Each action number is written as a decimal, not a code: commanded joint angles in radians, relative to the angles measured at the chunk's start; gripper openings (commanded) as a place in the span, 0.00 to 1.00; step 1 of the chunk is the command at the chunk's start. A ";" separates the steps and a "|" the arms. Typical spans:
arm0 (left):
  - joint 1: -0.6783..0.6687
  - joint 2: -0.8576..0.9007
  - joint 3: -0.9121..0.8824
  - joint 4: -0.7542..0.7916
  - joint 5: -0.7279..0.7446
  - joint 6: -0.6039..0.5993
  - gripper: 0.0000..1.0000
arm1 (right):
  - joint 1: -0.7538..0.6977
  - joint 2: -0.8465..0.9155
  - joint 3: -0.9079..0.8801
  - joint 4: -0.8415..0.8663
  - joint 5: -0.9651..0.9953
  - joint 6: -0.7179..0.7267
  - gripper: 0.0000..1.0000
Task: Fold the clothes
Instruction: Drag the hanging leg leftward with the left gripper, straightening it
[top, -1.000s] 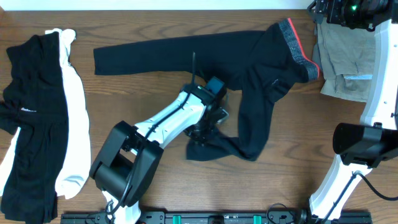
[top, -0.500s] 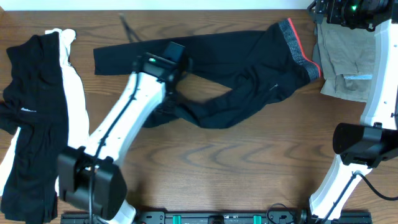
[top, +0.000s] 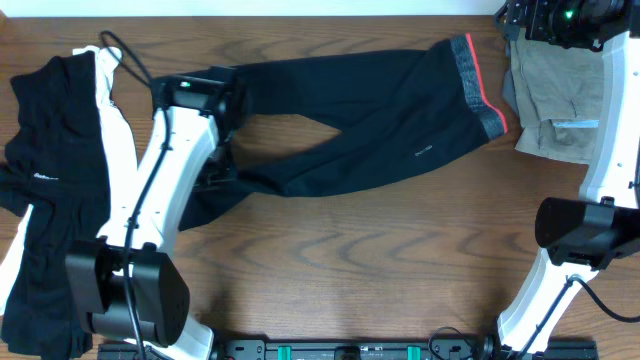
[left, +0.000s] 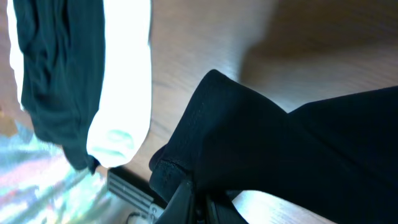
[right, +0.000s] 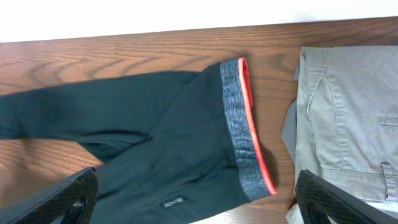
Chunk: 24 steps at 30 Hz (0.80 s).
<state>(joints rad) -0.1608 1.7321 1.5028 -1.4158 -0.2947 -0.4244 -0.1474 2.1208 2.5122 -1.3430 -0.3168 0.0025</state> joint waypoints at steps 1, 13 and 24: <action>0.048 -0.006 0.006 -0.005 -0.006 -0.030 0.06 | -0.005 0.002 -0.002 -0.003 0.006 -0.019 0.99; 0.076 -0.006 0.006 0.345 -0.136 -0.014 0.06 | -0.005 0.002 -0.002 0.003 0.008 -0.028 0.99; 0.076 -0.005 0.006 0.373 -0.154 -0.015 0.22 | -0.005 0.002 -0.002 -0.002 0.031 -0.047 0.99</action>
<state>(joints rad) -0.0887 1.7321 1.5028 -1.0050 -0.4332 -0.4366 -0.1474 2.1208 2.5118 -1.3418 -0.2970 -0.0177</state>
